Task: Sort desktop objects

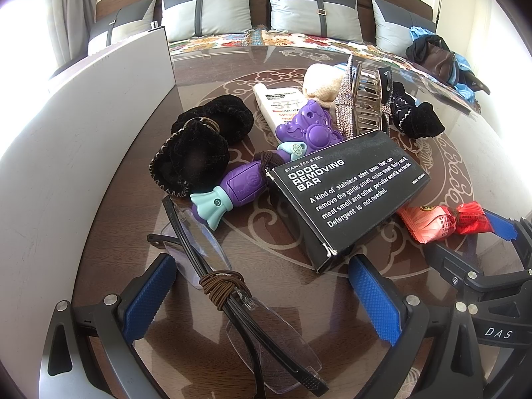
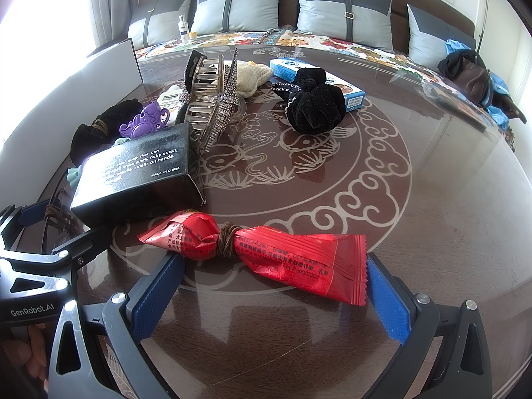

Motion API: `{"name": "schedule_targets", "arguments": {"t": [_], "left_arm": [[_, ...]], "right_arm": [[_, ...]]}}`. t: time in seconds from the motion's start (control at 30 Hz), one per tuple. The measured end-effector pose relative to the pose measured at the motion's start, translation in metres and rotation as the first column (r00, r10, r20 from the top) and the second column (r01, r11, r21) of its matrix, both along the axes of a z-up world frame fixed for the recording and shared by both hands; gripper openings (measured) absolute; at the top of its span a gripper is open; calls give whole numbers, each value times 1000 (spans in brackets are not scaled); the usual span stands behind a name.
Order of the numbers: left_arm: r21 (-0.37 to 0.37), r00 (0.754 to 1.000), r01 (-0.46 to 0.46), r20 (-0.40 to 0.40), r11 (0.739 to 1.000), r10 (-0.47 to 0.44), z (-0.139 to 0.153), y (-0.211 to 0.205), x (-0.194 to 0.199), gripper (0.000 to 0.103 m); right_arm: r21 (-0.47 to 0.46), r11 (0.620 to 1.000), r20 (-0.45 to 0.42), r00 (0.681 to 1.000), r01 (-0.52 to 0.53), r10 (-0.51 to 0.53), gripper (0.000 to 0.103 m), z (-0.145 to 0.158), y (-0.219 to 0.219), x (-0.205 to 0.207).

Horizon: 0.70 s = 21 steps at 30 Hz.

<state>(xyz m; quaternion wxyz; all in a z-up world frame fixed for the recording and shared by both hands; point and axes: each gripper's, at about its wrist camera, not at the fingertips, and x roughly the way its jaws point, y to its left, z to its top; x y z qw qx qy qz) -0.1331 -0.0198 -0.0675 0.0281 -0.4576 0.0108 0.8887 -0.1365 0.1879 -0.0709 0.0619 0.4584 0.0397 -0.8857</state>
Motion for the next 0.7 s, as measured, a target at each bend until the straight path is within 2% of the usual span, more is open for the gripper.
{"name": "schedule_targets", "arguments": {"t": [0.53, 0.7], "left_arm": [[4, 1000, 9, 1, 1000, -9, 0, 1, 2, 103], [-1, 993, 117, 7, 993, -117, 1, -9, 31, 103]], "right_arm": [[0, 1000, 0, 1000, 0, 0, 103, 0, 0, 0], [0, 1000, 0, 1000, 0, 0, 103, 0, 0, 0]]}}
